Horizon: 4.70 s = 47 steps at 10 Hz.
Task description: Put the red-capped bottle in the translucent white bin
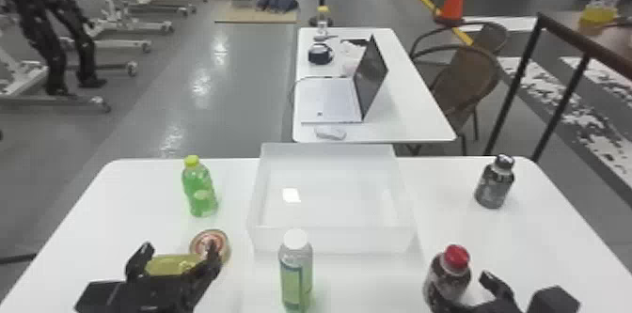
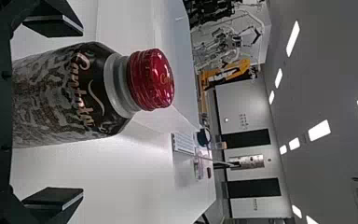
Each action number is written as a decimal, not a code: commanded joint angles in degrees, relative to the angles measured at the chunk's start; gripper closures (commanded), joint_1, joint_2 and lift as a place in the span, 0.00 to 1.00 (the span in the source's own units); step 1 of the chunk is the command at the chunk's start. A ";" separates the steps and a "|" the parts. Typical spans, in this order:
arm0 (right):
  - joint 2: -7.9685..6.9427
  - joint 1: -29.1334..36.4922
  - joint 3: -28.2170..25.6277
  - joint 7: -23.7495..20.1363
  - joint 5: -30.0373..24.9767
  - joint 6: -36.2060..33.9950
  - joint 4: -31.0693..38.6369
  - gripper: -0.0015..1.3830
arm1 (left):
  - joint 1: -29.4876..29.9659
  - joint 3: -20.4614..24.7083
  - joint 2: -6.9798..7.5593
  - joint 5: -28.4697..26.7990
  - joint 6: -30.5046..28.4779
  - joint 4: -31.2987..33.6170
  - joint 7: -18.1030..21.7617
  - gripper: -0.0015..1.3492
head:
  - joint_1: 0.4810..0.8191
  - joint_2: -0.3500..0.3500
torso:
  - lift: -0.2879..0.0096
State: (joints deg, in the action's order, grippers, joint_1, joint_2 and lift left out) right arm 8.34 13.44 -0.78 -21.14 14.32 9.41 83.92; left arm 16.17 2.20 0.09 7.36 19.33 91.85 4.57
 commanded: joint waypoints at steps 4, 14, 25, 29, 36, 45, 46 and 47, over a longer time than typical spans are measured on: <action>-0.08 -3.07 0.16 -2.32 -0.87 -3.17 -2.01 0.49 | 0.00 0.00 -0.24 0.11 0.00 -0.09 0.00 0.10 | 0.20 0.50 | 0.63; 2.82 -10.72 0.43 -2.32 1.50 -12.22 8.01 0.67 | -0.53 -0.44 -0.24 0.20 -0.17 -0.53 0.00 0.10 | 0.20 0.50 | 0.63; 5.72 -32.25 20.20 -4.61 13.63 1.22 -21.17 0.50 | -1.49 -1.40 -0.24 1.08 0.27 -1.49 0.00 0.10 | 0.20 0.50 | 0.63; 5.63 -32.43 20.38 -4.52 14.42 1.14 -21.87 0.26 | -1.49 -1.32 -0.24 1.34 0.44 -1.58 0.00 0.10 | 0.20 0.50 | 0.63; 3.44 -15.99 9.04 1.63 5.37 0.61 -0.25 0.22 | -1.23 -1.40 -0.24 1.25 1.15 -1.58 0.00 0.10 | 0.20 0.50 | 0.63; -1.31 6.60 1.92 10.51 1.50 -4.75 15.84 0.22 | -0.70 -1.67 -0.24 -0.95 1.50 -1.32 0.00 0.10 | 0.20 0.50 | 0.63; -1.31 6.60 1.92 10.51 1.59 -4.75 15.75 0.23 | -0.61 -1.58 -0.24 -0.86 1.32 -1.23 0.00 0.10 | 0.20 0.50 | 0.63; -1.31 6.51 1.92 10.51 1.68 -4.84 15.75 0.23 | -0.61 -1.58 -0.24 -0.86 1.15 -1.23 0.00 0.10 | 0.20 0.50 | 0.63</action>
State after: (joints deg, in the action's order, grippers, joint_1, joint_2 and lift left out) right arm 7.03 19.98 1.14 -10.63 15.94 4.64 99.69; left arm 15.54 0.60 0.09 6.48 20.59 90.62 4.57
